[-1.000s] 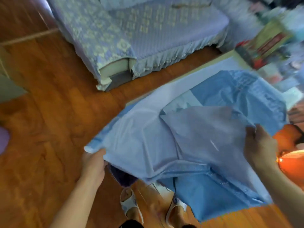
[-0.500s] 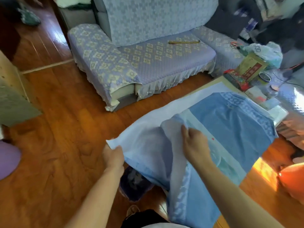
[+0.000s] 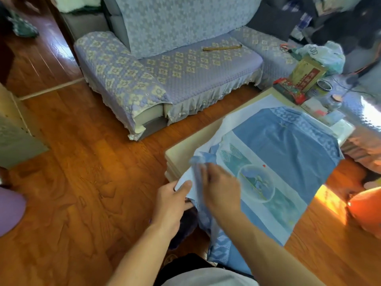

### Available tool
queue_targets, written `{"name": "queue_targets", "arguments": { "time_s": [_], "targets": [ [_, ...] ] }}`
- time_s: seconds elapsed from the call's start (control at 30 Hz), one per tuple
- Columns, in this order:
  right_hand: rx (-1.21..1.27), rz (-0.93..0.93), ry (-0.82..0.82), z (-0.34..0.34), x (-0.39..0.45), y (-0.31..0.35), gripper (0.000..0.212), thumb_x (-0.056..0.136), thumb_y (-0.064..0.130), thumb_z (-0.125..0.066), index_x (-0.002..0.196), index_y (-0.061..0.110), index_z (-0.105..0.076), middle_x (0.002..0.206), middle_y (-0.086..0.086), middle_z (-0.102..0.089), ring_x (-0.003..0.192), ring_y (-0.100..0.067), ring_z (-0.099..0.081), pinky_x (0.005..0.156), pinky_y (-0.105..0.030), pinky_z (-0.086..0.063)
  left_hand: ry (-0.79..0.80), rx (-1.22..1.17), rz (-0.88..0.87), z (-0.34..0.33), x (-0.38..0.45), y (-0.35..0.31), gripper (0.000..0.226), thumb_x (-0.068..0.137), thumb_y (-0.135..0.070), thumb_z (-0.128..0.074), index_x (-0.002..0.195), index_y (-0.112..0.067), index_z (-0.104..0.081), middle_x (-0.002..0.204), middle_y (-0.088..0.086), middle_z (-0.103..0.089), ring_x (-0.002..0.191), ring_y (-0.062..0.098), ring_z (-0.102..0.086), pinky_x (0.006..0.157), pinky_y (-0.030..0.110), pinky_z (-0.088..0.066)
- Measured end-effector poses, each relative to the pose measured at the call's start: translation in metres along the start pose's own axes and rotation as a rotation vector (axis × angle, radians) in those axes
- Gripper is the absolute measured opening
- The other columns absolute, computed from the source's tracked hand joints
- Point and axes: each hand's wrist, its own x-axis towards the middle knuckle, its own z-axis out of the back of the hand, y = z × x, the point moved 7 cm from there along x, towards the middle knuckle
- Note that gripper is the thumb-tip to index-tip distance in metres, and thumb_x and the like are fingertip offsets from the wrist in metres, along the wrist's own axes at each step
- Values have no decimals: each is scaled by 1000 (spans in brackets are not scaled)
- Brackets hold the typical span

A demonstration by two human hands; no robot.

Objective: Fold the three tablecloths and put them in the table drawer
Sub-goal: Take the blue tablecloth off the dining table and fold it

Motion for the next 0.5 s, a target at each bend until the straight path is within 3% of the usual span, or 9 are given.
{"name": "queue_targets", "arguments": {
  "time_s": [0.07,0.13,0.27,0.4,0.5],
  "targets": [
    [12,130,21,-15,-18,18,11,91,28,-63,95,19,-68,67,-1,-59,42,-28,-55,39,-28,-37,-18,-21,9,0,-4,0,16,101,-11,-62,96,-3,-75,95,25,-74,85,29,-74,83,48,-60],
    [-39,235,21,-22,-30,20,27,83,26,-72,109,19,-71,70,2,-56,38,-24,-49,37,-25,-34,-42,6,-2,5,-5,-1,14,99,-4,-60,95,3,-72,95,28,-73,82,27,-74,78,43,-61],
    [-92,388,2,-22,-51,12,54,84,22,-68,137,19,-61,87,2,-61,40,-23,-46,38,-27,-34,-73,-17,-24,16,-10,-6,21,104,-6,-52,103,-6,-74,97,16,-78,91,28,-76,82,41,-62],
    [-7,411,-15,-19,-66,-1,55,90,13,-51,145,22,-50,91,2,-60,41,-24,-42,37,-28,-34,3,-29,8,14,-12,-8,27,107,-23,-50,113,-10,-73,104,12,-78,102,28,-74,96,51,-57],
    [-57,434,0,-17,-70,-4,58,88,12,-45,145,22,-47,91,1,-63,38,-22,-39,36,-27,-32,50,-24,60,14,-14,-5,28,107,-24,-50,118,-8,-71,108,12,-77,104,28,-74,102,54,-53]
  ]
}}
